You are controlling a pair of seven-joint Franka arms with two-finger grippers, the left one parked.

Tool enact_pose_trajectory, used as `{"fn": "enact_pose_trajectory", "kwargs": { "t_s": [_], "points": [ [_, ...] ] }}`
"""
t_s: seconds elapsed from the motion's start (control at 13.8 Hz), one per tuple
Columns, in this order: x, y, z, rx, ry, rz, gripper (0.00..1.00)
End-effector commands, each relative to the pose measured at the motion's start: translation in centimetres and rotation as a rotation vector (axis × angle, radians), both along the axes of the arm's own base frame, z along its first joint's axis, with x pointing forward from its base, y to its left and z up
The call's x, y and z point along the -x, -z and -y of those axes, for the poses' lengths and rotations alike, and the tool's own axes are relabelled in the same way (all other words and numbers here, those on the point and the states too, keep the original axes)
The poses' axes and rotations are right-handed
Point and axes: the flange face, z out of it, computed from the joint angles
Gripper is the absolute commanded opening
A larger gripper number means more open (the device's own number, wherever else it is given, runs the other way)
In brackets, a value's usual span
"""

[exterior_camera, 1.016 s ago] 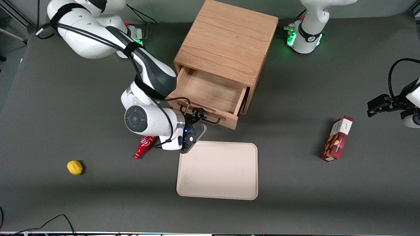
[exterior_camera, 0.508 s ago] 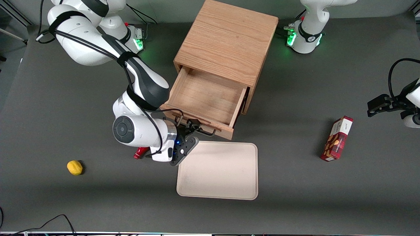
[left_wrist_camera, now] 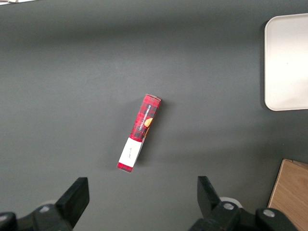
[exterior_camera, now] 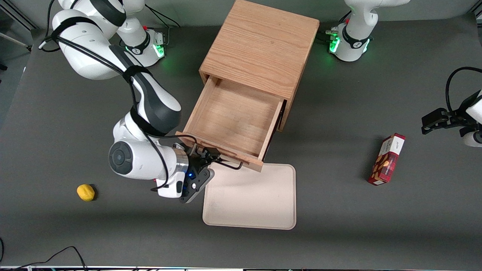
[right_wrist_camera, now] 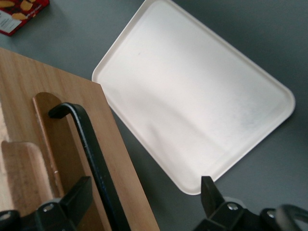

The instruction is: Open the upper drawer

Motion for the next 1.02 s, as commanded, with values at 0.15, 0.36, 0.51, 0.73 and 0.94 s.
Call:
{"fn": "enact_pose_trajectory", "kwargs": {
  "t_s": [0.15, 0.36, 0.51, 0.73, 0.94],
  "points": [
    [-1.6, -0.5, 1.8, 0.005, -0.001, 0.014, 1.00],
    [-1.3, -6.5, 3.7, 0.008, 0.012, 0.067, 1.00],
    [-0.5, -12.7, 5.2, 0.011, 0.043, 0.144, 1.00],
    [2.4, -20.9, 9.1, 0.127, 0.368, 0.094, 1.00],
    [6.8, -28.4, 12.7, 0.215, 0.579, 0.072, 1.00]
  ]
}}
